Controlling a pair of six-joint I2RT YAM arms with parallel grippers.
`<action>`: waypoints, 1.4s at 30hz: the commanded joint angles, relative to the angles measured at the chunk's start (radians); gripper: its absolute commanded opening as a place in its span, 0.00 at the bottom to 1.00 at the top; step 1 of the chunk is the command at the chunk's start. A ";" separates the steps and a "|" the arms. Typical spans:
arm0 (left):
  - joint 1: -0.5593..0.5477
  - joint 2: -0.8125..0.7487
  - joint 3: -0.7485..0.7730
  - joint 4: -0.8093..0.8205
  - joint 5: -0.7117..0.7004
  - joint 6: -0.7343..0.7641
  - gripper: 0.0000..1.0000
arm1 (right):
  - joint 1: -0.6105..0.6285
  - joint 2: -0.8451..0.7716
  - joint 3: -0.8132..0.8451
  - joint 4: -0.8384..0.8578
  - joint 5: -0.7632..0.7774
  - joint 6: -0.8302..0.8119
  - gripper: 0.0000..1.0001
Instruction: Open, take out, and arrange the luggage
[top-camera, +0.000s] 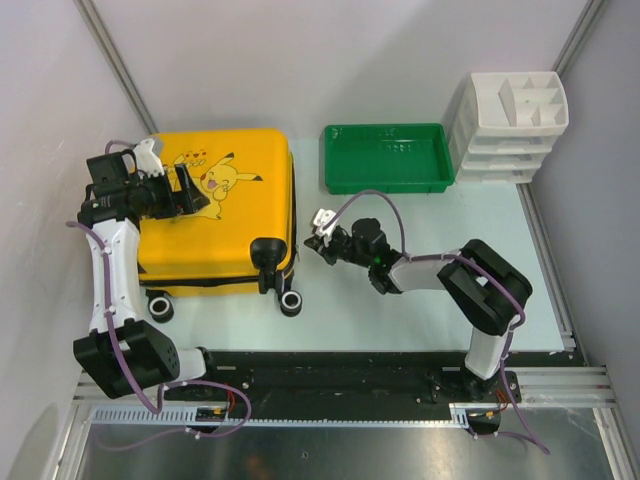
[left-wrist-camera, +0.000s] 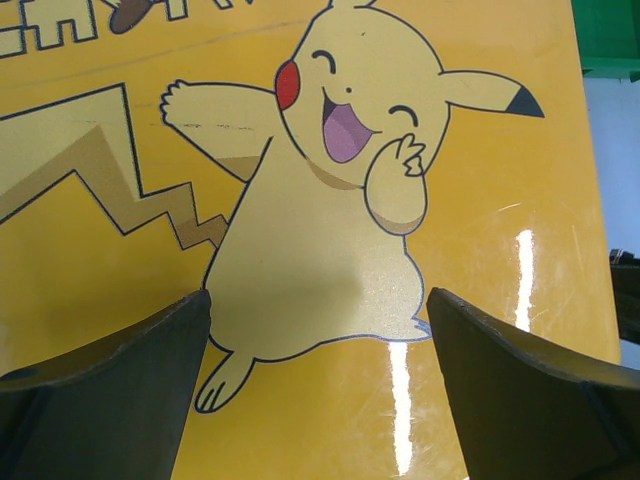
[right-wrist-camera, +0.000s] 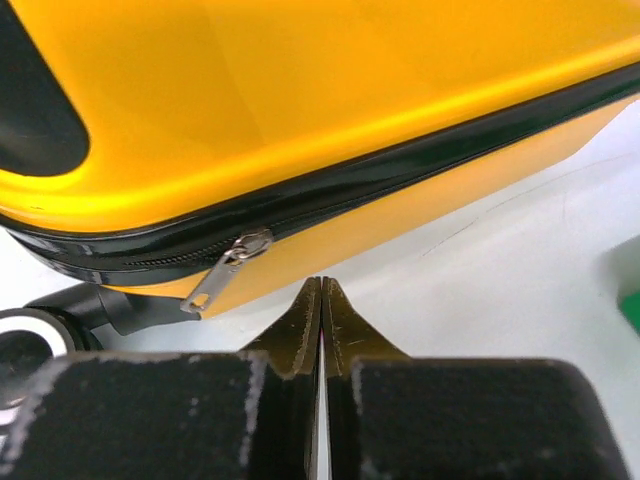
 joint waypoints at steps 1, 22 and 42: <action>0.016 0.021 -0.007 -0.030 0.007 0.009 0.95 | -0.051 -0.056 -0.002 0.086 -0.177 -0.032 0.00; 0.016 0.027 -0.001 -0.027 0.012 -0.008 0.95 | 0.081 0.013 -0.003 0.122 0.074 -0.110 0.51; 0.014 0.035 -0.001 -0.026 0.005 -0.008 0.95 | 0.093 0.053 -0.005 0.283 0.127 -0.124 0.22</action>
